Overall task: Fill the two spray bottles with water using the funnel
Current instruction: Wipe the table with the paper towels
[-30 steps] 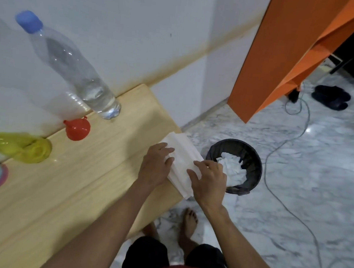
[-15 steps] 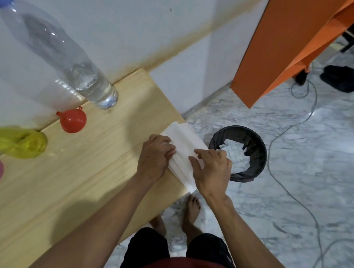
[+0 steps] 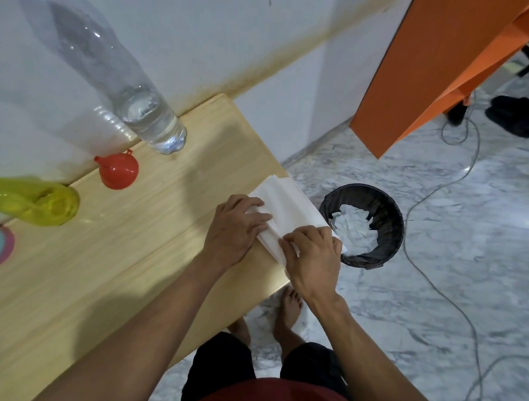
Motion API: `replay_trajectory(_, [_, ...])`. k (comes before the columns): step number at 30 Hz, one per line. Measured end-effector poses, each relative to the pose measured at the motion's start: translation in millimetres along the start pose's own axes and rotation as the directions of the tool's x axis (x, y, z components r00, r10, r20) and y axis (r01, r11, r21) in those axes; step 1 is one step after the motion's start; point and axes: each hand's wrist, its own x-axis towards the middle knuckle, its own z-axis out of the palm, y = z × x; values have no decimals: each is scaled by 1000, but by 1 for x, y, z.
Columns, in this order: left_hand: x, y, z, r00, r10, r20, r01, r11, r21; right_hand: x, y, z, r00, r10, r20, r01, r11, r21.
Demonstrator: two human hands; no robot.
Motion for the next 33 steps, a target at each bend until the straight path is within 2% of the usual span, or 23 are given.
replay_trajectory(6, [2,2,-3,998,45,-37,-46,998,-33,7,-5,-21,973,158,166,-190,962,195])
replay_trajectory(11, [8,9,-12,988,96,-124,-100,995,-31,18,-10,-43,956,169,240,-252,891,377])
replay_trajectory(18, [9,16,-24,975,119,-190,-124,992,-15,20,-11,-50,956,158,249,-264,835,483])
replay_trajectory(24, [0,11,-32,980,3,-197,-12,999,-47,18,-18,-53,945,117,306,-281,770,572])
replay_trajectory(30, [-5,16,-40,978,-66,-200,50,995,-83,17,-22,-58,909,179,377,-387,701,599])
replay_trajectory(33, [-5,16,-41,974,-87,-210,62,990,-123,15,-21,-56,900,145,412,-380,725,574])
